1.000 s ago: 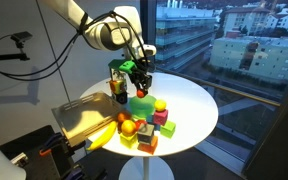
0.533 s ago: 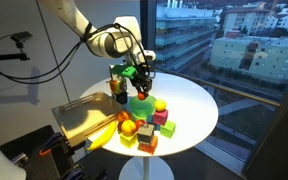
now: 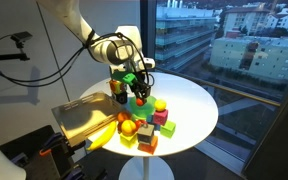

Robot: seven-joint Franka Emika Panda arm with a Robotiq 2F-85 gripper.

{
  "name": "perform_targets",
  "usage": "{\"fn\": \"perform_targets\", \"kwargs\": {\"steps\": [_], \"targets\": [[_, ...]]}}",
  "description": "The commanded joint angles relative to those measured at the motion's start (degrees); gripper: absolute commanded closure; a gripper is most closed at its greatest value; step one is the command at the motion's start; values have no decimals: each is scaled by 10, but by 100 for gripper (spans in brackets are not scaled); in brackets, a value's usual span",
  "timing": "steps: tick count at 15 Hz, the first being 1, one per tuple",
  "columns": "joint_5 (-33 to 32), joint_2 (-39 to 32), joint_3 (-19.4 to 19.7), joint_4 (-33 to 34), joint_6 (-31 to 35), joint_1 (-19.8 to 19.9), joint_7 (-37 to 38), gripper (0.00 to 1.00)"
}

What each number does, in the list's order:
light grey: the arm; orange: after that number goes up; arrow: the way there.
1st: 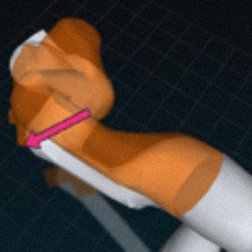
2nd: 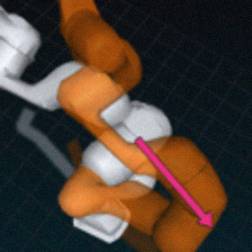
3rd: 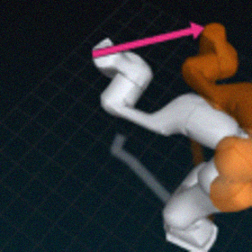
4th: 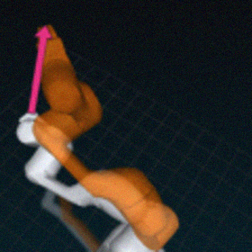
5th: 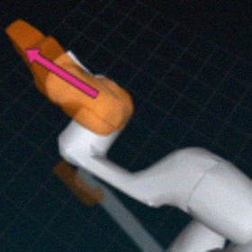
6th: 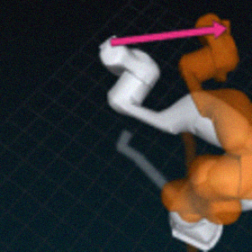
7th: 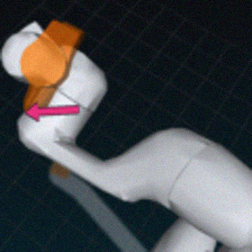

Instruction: Put the toy strawberry in the bowl

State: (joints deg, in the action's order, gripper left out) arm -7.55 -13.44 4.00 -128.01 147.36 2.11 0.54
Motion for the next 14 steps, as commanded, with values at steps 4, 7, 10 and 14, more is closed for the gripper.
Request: {"fn": "perform_targets", "kwargs": {"steps": [4,7,10,14], "targets": [[-18,-2,4,12,-11,-15,29,12],[-20,3,4,11,-17,-20,31,0],[-18,16,3,8,-36,-22,29,0],[-11,48,1,-2,-80,-17,23,0]]}}
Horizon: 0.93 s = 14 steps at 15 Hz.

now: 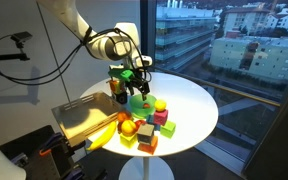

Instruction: Put the toy strawberry in the bowl

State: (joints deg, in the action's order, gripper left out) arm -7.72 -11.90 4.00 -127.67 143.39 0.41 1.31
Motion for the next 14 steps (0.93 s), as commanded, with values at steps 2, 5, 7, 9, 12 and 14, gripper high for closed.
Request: {"fn": "perform_targets", "kwargs": {"steps": [2,5,7,9,12,14], "targets": [[-5,51,1,-7,-69,3,15,0],[1,81,0,-11,-114,7,14,0],[3,104,0,-14,-143,11,15,0],[4,129,-1,-19,-173,13,13,0],[2,169,-2,-26,-223,15,14,0],[4,195,-3,-29,-258,16,14,0]]}}
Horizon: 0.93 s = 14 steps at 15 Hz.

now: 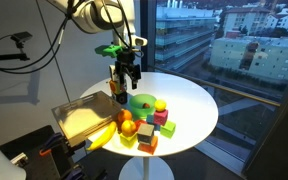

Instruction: Put the toy strawberry in the bowl

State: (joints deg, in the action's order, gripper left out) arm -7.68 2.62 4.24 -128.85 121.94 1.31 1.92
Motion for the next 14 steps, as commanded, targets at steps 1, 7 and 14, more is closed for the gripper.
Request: {"fn": "perform_targets", "kwargs": {"steps": [1,7,14], "targets": [[3,62,-6,-19,-60,7,10,0],[24,134,-11,-33,-135,4,9,0],[68,219,-21,-70,-145,-4,-7,0]]}}
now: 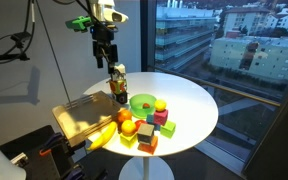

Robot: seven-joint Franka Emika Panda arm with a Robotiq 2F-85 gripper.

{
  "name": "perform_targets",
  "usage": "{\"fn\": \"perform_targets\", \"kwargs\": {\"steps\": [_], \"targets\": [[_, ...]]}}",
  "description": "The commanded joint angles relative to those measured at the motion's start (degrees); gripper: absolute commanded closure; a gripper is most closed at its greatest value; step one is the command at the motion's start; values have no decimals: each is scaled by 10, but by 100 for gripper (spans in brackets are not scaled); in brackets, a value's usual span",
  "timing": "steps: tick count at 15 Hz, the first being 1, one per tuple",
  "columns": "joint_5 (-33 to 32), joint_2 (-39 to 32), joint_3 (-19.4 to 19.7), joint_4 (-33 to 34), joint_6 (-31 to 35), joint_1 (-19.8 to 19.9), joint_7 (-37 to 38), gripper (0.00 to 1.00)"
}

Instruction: Put the toy strawberry in the bowl

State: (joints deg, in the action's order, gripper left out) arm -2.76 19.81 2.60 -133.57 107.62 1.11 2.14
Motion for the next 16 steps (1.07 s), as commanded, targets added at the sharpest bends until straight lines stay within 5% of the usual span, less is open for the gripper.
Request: {"fn": "perform_targets", "kwargs": {"steps": [1,16], "targets": [[24,58,-6,-27,-1,-4,-9,0],[28,116,-19,-43,4,-2,-2,0]]}}
